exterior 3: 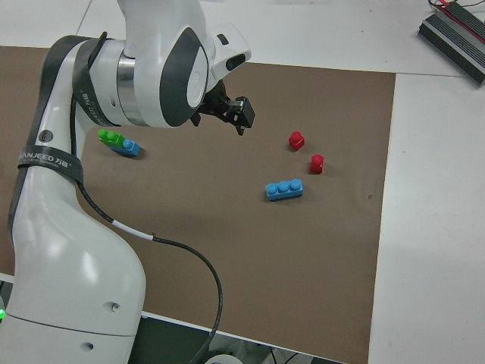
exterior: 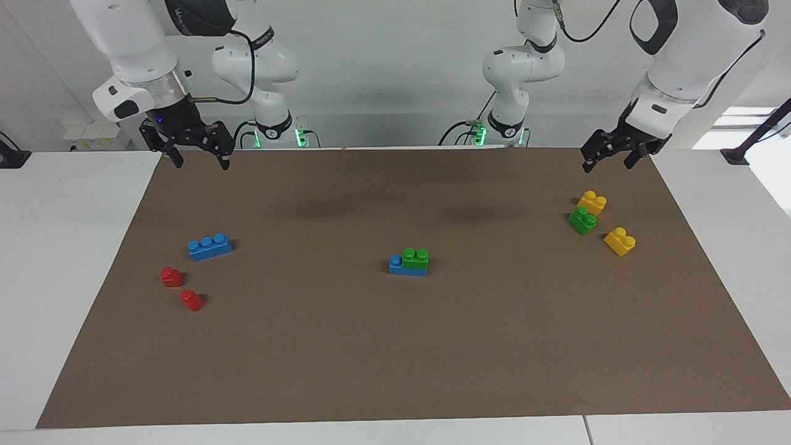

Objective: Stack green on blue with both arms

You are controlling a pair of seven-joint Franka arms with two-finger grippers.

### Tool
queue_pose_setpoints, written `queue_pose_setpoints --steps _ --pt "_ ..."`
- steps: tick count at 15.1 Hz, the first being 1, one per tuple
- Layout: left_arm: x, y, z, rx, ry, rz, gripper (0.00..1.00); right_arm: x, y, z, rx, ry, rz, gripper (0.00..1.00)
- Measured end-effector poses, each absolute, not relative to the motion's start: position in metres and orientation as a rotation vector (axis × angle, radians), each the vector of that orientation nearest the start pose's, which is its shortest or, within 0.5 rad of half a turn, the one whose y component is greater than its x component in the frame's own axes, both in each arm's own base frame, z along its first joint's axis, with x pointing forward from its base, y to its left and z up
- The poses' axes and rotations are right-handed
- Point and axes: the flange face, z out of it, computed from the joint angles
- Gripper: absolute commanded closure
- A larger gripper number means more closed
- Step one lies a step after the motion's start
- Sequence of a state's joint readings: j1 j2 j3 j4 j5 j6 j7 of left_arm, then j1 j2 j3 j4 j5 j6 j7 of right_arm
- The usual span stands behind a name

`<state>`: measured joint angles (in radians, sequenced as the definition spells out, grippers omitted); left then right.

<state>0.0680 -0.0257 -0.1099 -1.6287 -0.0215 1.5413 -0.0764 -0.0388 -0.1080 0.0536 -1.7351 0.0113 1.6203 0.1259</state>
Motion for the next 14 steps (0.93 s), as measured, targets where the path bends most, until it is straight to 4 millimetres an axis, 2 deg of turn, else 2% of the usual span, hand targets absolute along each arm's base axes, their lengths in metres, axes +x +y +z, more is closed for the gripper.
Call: queue_pose_setpoints --steps 3,6,14 --pt "0.542 -0.025 0.609 -3.16 -0.06 0.1 0.0 0.524 0.004 0.608 -3.132 0.194 0.058 0.0" --pt "0.542 -0.025 0.609 -3.173 -0.062 0.101 0.0 0.529 0.001 0.616 -3.131 0.2 0.102 0.0" --pt "0.545 -0.025 0.611 -3.184 -0.068 0.058 0.0 0.535 0.002 0.617 -3.13 0.197 0.11 0.0"
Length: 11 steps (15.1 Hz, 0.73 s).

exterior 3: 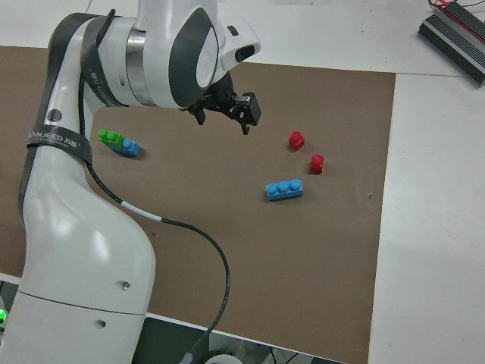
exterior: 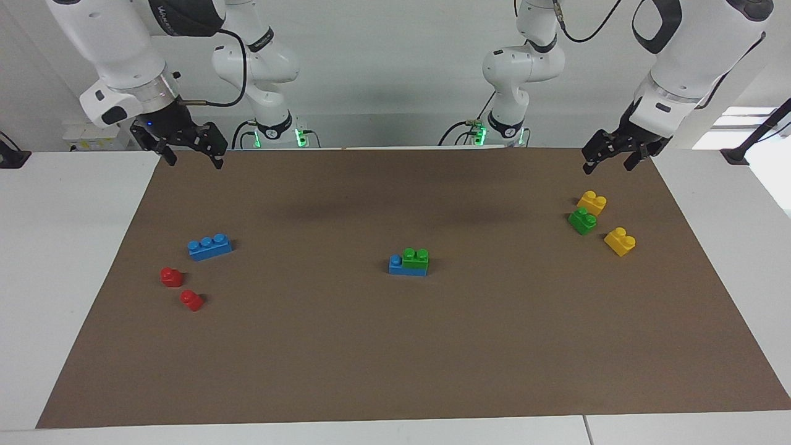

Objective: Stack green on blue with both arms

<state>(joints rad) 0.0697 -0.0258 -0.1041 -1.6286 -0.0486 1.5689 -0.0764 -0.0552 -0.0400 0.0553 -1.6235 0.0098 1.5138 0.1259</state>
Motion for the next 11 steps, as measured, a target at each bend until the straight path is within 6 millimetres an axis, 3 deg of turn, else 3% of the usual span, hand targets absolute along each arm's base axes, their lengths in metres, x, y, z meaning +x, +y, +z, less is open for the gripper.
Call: queue_pose_setpoints --steps 11 --pt "0.5449 -0.0249 0.6115 -3.186 -0.068 0.055 0.0 0.535 -0.0026 0.6164 -3.166 0.202 0.111 0.0"
